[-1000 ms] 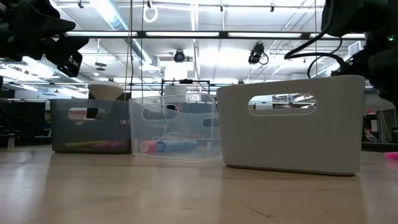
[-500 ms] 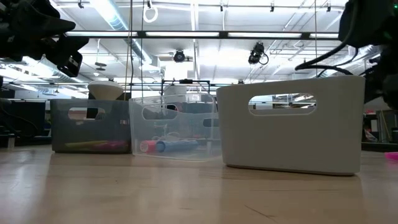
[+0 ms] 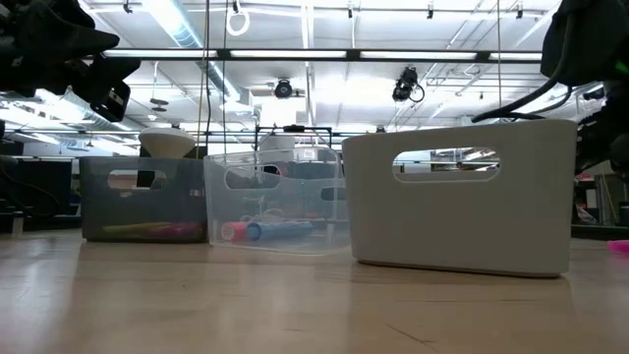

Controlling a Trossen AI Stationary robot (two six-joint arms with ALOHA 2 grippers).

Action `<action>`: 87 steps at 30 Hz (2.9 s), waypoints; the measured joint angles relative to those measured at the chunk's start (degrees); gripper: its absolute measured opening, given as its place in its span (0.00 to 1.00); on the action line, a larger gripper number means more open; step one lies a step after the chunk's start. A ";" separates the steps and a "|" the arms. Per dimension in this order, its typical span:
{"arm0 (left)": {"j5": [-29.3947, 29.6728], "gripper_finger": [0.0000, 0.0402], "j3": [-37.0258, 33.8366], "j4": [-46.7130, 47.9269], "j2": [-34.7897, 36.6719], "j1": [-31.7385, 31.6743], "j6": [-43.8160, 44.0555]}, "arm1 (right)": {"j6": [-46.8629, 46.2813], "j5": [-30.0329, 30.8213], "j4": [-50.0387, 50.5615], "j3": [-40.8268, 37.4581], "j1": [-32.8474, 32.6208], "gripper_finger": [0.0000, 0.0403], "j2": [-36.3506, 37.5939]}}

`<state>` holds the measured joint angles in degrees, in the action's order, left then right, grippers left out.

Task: Pick & Place Markers
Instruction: Put the pink pen into the gray bin

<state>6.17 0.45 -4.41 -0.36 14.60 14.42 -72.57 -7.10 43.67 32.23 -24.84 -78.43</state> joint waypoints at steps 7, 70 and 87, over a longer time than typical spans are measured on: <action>0.00 0.38 0.02 -0.01 0.02 0.01 0.00 | 0.14 1.28 0.05 0.02 -0.62 0.04 0.00; 0.00 0.38 0.02 -0.02 0.00 0.01 0.00 | -34.29 3.81 13.00 47.66 7.65 0.04 -31.54; 0.00 0.38 0.00 -0.04 0.00 -0.01 0.02 | -33.05 1.65 7.68 41.66 8.81 0.15 -31.54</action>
<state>6.17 0.45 -4.45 -0.36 14.60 14.44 -105.61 -5.45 51.35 73.89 -16.03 -109.97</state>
